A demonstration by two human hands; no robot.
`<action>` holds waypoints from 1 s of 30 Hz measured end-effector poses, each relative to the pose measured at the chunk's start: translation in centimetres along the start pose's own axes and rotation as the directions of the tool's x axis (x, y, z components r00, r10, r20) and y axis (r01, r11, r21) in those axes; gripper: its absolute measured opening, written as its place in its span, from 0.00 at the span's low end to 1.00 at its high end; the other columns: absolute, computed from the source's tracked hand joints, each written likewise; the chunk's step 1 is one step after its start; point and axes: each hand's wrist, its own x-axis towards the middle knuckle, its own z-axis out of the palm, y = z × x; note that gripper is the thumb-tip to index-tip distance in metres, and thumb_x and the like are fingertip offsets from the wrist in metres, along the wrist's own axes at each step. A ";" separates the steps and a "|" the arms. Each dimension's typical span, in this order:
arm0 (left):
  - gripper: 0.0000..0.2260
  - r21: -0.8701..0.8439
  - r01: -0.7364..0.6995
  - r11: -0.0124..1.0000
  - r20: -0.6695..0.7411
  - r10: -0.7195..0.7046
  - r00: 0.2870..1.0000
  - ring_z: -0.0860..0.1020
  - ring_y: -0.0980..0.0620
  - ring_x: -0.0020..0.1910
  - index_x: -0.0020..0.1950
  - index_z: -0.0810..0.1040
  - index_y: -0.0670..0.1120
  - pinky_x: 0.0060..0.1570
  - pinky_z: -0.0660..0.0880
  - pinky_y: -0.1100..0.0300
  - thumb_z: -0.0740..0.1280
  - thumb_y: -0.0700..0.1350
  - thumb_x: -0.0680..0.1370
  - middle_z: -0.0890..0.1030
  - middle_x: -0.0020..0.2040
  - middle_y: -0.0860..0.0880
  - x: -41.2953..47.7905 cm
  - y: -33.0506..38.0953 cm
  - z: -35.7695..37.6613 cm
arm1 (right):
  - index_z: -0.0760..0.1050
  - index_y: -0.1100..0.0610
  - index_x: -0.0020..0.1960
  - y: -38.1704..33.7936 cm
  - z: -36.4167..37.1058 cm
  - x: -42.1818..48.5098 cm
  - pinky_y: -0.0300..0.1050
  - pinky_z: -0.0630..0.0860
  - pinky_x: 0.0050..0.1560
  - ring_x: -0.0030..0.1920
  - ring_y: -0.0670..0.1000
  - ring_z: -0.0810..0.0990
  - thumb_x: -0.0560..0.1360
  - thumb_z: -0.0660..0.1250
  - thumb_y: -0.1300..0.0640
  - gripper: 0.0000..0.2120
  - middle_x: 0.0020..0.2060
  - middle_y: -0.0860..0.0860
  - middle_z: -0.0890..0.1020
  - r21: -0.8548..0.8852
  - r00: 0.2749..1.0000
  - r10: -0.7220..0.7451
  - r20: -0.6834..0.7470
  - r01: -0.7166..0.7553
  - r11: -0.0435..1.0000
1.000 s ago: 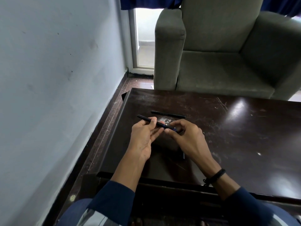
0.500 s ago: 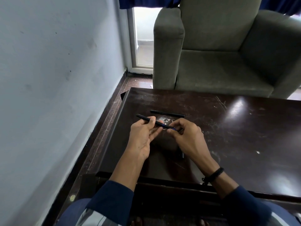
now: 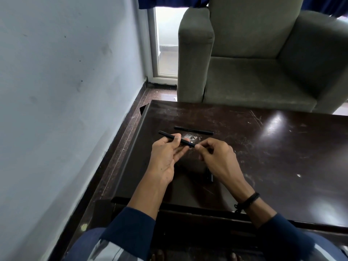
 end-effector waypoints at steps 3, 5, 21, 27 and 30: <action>0.05 -0.002 -0.001 1.000 0.001 0.001 1.000 0.86 0.46 0.51 0.54 0.80 0.37 0.48 0.83 0.57 0.68 0.38 0.81 0.84 0.55 0.36 0.0 0.1 0.0 | 0.81 0.46 0.49 -0.1 -0.1 0.0 0.46 0.80 0.42 0.39 0.43 0.81 0.78 0.72 0.46 0.04 0.37 0.43 0.83 0.022 1.000 -0.005 -0.007 0.005 1.000; 0.05 0.002 0.001 1.000 -0.003 -0.001 1.000 0.86 0.45 0.52 0.55 0.80 0.37 0.49 0.83 0.56 0.67 0.38 0.81 0.84 0.55 0.36 0.0 0.2 0.0 | 0.80 0.46 0.51 -0.1 -0.1 0.0 0.41 0.78 0.40 0.40 0.42 0.80 0.76 0.75 0.49 0.06 0.39 0.43 0.82 0.024 0.999 -0.027 -0.020 0.027 0.999; 0.08 0.016 0.006 1.000 0.017 -0.006 1.000 0.85 0.44 0.53 0.58 0.80 0.34 0.47 0.83 0.58 0.67 0.38 0.81 0.84 0.55 0.35 -0.3 0.1 0.2 | 0.80 0.48 0.44 0.0 0.1 -0.1 0.48 0.76 0.38 0.33 0.45 0.78 0.81 0.67 0.47 0.09 0.33 0.46 0.82 0.004 1.000 -0.002 -0.012 0.002 1.000; 0.09 0.010 0.001 1.000 0.035 -0.001 0.999 0.86 0.46 0.47 0.59 0.79 0.33 0.45 0.83 0.59 0.67 0.38 0.82 0.86 0.50 0.38 -0.3 0.1 0.1 | 0.80 0.45 0.49 -0.2 0.1 -0.3 0.43 0.76 0.39 0.38 0.42 0.79 0.77 0.73 0.45 0.06 0.38 0.43 0.82 0.035 0.999 -0.028 -0.032 0.029 0.999; 0.09 0.022 0.002 1.000 0.039 -0.003 0.999 0.86 0.46 0.49 0.58 0.80 0.34 0.45 0.83 0.59 0.67 0.38 0.82 0.86 0.51 0.38 -0.3 0.0 0.2 | 0.80 0.48 0.47 -0.1 0.1 -0.1 0.45 0.76 0.38 0.36 0.44 0.79 0.78 0.72 0.48 0.04 0.35 0.44 0.81 0.017 0.999 -0.038 -0.038 0.038 0.999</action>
